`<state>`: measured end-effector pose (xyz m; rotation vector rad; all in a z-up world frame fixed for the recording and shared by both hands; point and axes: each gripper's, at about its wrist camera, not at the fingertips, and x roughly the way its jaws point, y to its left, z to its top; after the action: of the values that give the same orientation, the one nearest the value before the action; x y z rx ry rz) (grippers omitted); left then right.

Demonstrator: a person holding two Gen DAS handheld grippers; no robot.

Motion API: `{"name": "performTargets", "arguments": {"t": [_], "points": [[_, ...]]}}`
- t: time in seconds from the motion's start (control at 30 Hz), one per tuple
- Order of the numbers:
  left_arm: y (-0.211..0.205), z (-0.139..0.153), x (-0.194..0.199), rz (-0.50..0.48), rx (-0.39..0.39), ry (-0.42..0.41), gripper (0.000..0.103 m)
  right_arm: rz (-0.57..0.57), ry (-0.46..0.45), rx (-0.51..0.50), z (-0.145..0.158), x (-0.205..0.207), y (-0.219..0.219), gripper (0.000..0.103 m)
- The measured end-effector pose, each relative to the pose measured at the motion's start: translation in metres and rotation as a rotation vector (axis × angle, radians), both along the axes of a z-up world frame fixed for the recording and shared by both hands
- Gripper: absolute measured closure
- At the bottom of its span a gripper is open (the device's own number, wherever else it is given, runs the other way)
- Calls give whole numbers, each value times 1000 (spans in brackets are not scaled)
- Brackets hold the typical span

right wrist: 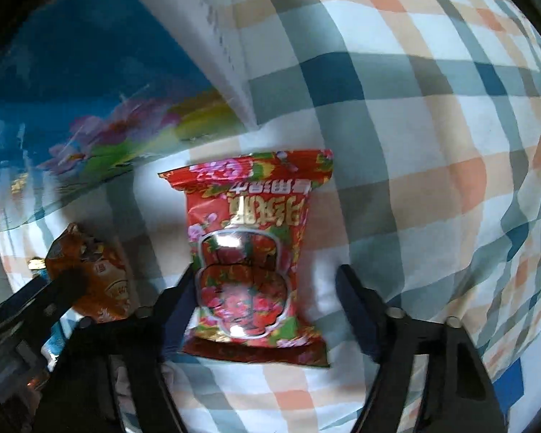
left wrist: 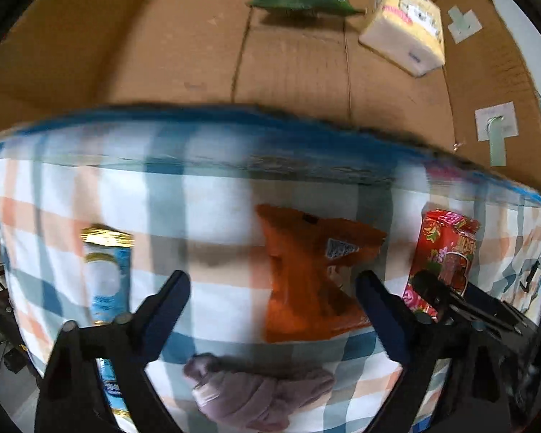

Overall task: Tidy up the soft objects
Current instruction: 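Grasp the orange snack bag with the left tool while the right grasps the red snack bag, then lower both snack bags into the box and open both tools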

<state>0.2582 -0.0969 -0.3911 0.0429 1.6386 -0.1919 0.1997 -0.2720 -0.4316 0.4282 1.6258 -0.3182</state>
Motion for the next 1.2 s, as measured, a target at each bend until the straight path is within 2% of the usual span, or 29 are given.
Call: {"name": "performTargets", "arguments": {"t": [0.03,0.1,0.17,0.2,0.43,0.57,0.67,0.83,0.93,1.07,1.17,1.2], "points": [[-1,-4,-2,-3,-9,14,22,5,8,7,0,-2,1,40],[-3,-10,-7,-8,-31,34,40,14,19,23,0,-4,0,50],[-5,-11,-15,-23,-39,42,57,38,40,24,0,-13,5,51],[-6,-11,-20,-36,-32,39,62,46,45,27,0,-17,7,52],[3,-1,-65,-57,17,6,69,75,61,34,-1,-50,21,53],[9,14,-89,-50,30,-30,71,77,46,45,8,-70,33,55],[7,37,-104,-56,16,-75,71,96,9,64,29,-81,44,55],[9,92,-131,-67,-51,-145,71,138,-90,113,82,-95,51,55],[16,127,-130,-59,-91,-187,71,164,-164,129,128,-89,58,55],[17,168,-80,-51,-126,-234,71,190,-241,147,179,-61,52,55],[24,187,-43,-51,-124,-273,71,205,-272,150,201,-39,57,55],[26,191,-34,-47,-119,-281,71,206,-277,152,200,-19,56,55]]}}
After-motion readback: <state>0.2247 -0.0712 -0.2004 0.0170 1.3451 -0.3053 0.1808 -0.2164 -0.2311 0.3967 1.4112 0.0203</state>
